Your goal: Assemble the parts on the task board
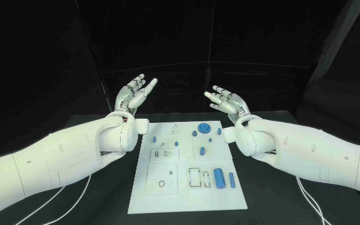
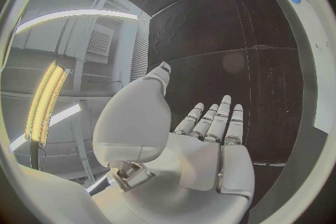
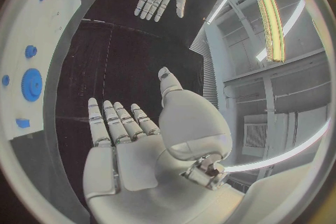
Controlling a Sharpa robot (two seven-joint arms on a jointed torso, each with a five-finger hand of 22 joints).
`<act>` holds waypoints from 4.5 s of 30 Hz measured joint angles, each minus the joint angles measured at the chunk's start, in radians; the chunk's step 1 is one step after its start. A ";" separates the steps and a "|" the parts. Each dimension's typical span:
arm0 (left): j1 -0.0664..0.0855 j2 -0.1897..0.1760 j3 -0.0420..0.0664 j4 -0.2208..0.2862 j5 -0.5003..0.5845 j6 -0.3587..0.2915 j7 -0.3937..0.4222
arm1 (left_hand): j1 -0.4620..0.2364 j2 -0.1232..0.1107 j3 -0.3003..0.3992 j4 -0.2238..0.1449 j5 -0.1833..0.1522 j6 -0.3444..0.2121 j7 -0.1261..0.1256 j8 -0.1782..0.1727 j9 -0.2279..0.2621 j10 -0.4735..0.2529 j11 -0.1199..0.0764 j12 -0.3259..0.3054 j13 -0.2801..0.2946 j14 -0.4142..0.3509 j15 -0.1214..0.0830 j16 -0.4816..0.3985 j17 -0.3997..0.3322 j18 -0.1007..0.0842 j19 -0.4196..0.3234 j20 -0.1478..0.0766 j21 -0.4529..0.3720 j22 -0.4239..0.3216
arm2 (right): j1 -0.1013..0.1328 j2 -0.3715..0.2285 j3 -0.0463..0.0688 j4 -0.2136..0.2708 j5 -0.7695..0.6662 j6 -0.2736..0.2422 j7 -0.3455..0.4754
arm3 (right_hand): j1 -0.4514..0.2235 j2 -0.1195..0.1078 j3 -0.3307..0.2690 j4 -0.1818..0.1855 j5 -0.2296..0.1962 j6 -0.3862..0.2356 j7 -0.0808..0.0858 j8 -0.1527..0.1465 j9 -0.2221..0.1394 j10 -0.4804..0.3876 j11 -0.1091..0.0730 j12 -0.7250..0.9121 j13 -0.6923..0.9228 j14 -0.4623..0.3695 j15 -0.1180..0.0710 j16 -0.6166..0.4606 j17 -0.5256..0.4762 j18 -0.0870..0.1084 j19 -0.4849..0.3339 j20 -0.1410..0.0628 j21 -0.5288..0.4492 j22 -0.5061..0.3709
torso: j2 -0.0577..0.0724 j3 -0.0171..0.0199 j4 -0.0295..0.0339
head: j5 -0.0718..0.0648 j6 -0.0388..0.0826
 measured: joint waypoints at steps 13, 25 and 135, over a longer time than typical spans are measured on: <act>0.008 -0.047 -0.001 0.012 0.015 0.058 0.019 | 0.046 0.026 0.001 0.001 0.000 0.085 0.005 0.016 0.009 0.136 0.045 0.024 0.013 0.178 0.026 0.047 0.026 0.007 0.099 0.010 0.032 0.017 | 0.030 -0.005 -0.014 -0.080 -0.205 0.159 -0.062 | 0.174 0.008 0.033 -0.125 -0.017 0.366 0.031 0.053 0.027 0.444 -0.014 0.076 0.023 0.447 -0.031 0.072 0.022 0.078 0.307 0.003 0.093 0.035 | 0.010 -0.0035 0.0014 | 0.005 -0.006; 0.009 -0.087 -0.002 0.065 0.005 0.112 0.021 | 0.078 0.073 -0.069 -0.101 -0.006 0.544 0.060 0.101 0.041 0.637 0.010 0.132 0.037 0.494 -0.040 0.155 0.059 0.038 0.541 0.003 0.164 0.072 | 0.074 -0.019 -0.012 -0.086 -0.609 0.123 -0.156 | 0.187 0.006 0.055 -0.204 0.012 0.634 0.079 0.065 0.034 0.685 -0.065 0.083 0.027 0.721 -0.098 0.103 0.038 0.093 0.522 -0.047 0.180 0.052 | 0.055 -0.0059 0.0108 | 0.006 0.001; 0.013 -0.169 -0.001 0.220 -0.046 0.275 -0.007 | 0.102 0.125 -0.146 -0.163 -0.031 0.595 0.078 0.101 0.035 0.692 -0.001 0.124 0.036 0.546 -0.051 0.155 0.048 0.052 0.596 -0.007 0.164 0.053 | 0.131 0.084 -0.009 -0.066 -1.463 0.270 -0.510 | 0.183 -0.056 0.518 -0.263 -0.169 0.795 0.027 0.042 0.038 0.854 -0.127 0.050 0.038 1.104 -0.220 1.239 0.997 0.077 0.854 -0.180 1.154 0.802 | 0.187 -0.0245 0.0384 | -0.002 -0.020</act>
